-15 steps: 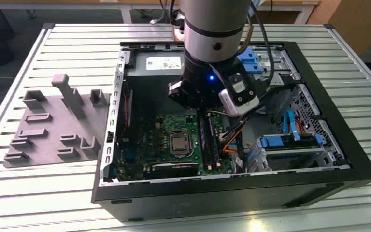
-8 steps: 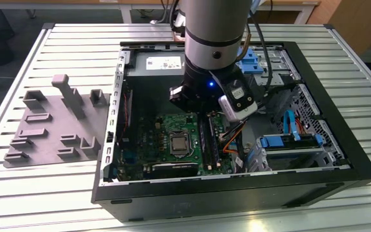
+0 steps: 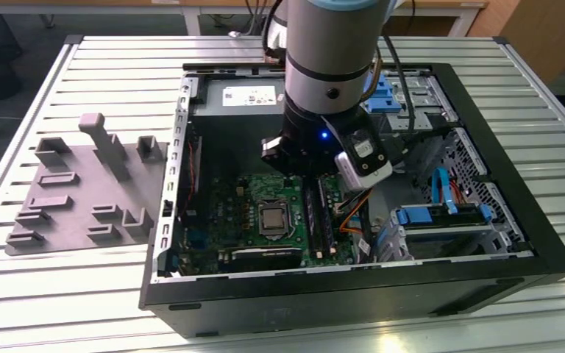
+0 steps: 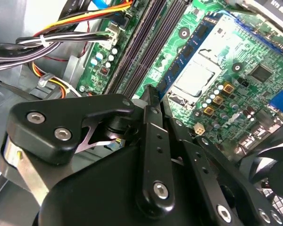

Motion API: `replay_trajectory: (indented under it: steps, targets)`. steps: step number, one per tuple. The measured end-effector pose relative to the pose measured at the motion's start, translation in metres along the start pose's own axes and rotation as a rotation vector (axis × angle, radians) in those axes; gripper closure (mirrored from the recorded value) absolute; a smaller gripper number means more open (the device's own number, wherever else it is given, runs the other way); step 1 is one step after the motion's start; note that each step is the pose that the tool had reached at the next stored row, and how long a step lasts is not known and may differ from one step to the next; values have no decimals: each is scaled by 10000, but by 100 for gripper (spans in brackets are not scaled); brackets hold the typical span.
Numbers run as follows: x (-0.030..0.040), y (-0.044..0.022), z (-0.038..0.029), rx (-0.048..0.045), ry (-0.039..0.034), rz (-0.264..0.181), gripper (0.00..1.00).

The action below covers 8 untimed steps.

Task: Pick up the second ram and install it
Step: 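Insert the second ram into the second slot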

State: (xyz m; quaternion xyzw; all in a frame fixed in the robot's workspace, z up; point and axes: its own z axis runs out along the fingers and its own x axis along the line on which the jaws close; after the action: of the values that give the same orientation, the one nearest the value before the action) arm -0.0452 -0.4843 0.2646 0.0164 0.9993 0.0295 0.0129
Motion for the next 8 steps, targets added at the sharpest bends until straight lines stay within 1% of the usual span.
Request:
replay_trajectory:
  steps: [2, 3, 5, 8]
  targets:
    - [-5, 0, 2, -1, 5, -2, 86]
    - [-17, 1, 10, -5, 19, -2, 86]
    - [-50, 0, 30, 0, 66, 2, 86]
    - [-68, -2, 74, 1, 91, 4, 86]
